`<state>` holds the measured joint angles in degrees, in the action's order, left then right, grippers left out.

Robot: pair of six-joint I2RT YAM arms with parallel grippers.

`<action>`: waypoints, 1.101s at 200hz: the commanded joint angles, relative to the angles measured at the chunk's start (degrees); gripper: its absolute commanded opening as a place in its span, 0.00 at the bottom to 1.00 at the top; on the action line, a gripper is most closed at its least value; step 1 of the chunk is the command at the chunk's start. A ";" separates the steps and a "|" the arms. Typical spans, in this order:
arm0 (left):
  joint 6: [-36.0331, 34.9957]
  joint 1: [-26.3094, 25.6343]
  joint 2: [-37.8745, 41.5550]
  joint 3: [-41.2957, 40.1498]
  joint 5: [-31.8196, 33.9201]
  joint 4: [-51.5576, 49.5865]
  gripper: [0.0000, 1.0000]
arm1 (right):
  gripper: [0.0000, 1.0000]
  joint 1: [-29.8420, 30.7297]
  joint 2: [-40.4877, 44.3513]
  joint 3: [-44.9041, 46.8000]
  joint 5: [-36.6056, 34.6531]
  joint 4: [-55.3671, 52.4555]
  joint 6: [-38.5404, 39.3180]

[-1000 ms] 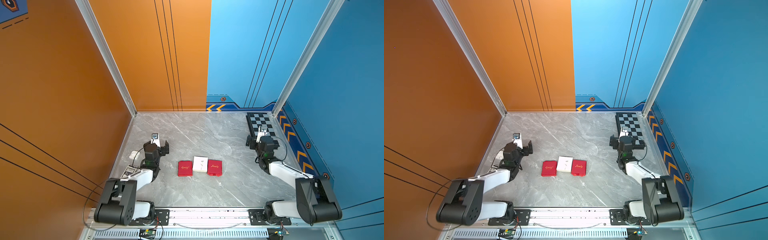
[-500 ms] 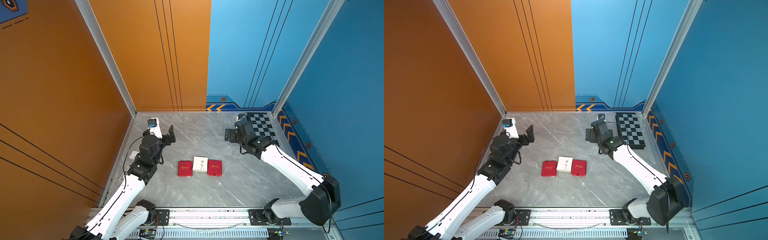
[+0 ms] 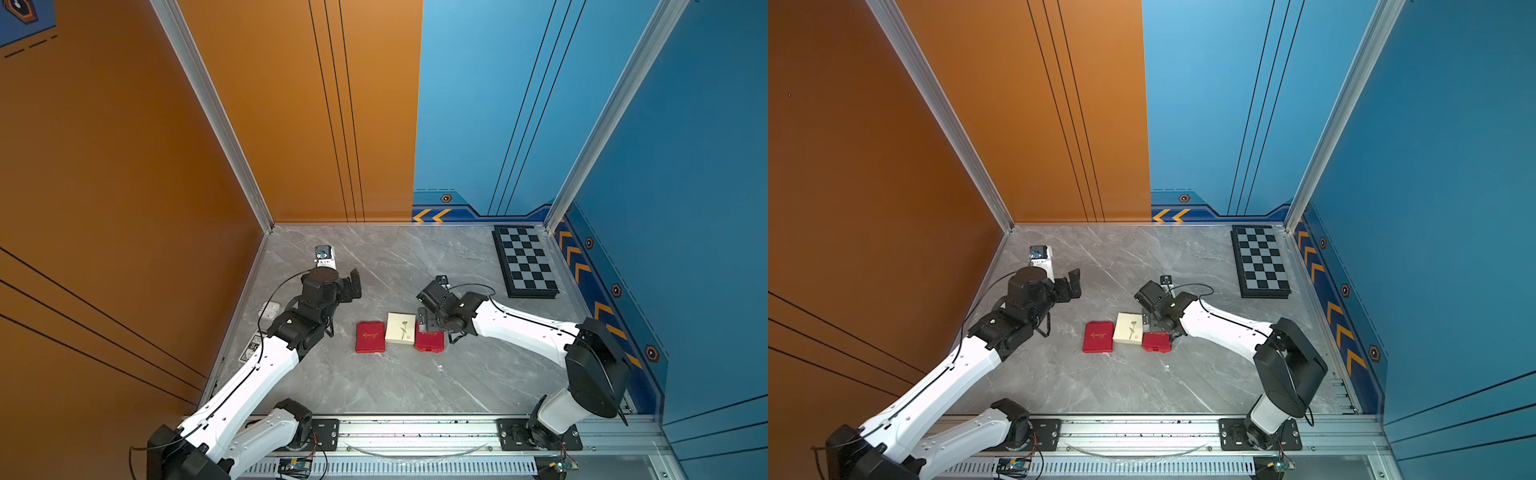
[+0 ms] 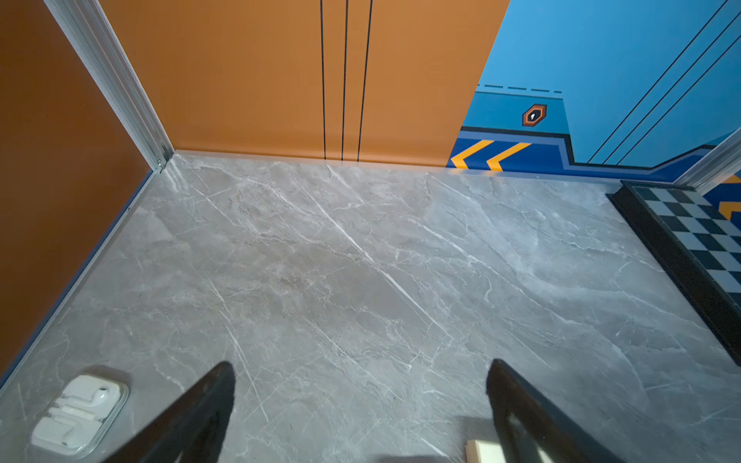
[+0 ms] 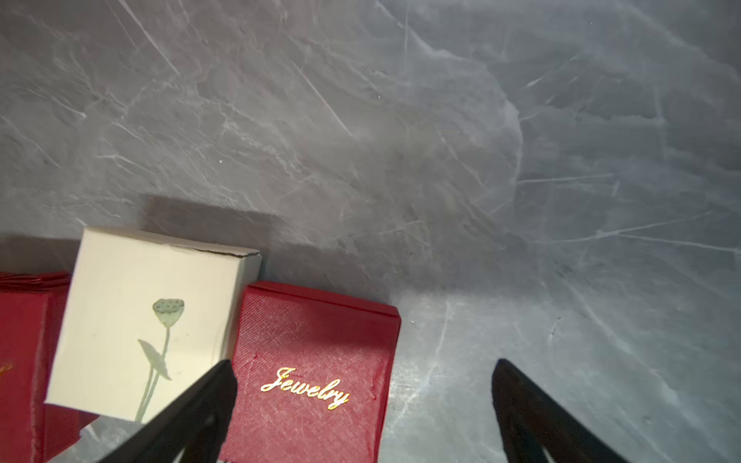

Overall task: Take the necklace out of the lift-off lid jewelry box
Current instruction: Pick up the jewelry box from the center of the board.

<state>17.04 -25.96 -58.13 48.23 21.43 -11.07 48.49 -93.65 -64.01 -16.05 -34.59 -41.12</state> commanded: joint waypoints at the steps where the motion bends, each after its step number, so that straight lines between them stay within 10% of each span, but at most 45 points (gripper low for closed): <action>1: 0.80 -0.47 -0.97 2.09 -1.11 -1.67 0.98 | 1.00 1.19 -2.40 -1.00 0.77 -2.16 -3.01; 220: -0.08 -0.92 -2.59 1.94 -3.94 -0.81 0.98 | 0.98 2.05 -9.94 -4.91 1.26 -5.13 -3.15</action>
<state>17.41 -26.33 -60.14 48.29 18.90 -11.86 50.26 -102.98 -69.21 -13.32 -36.18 -43.20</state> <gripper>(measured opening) 0.983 0.982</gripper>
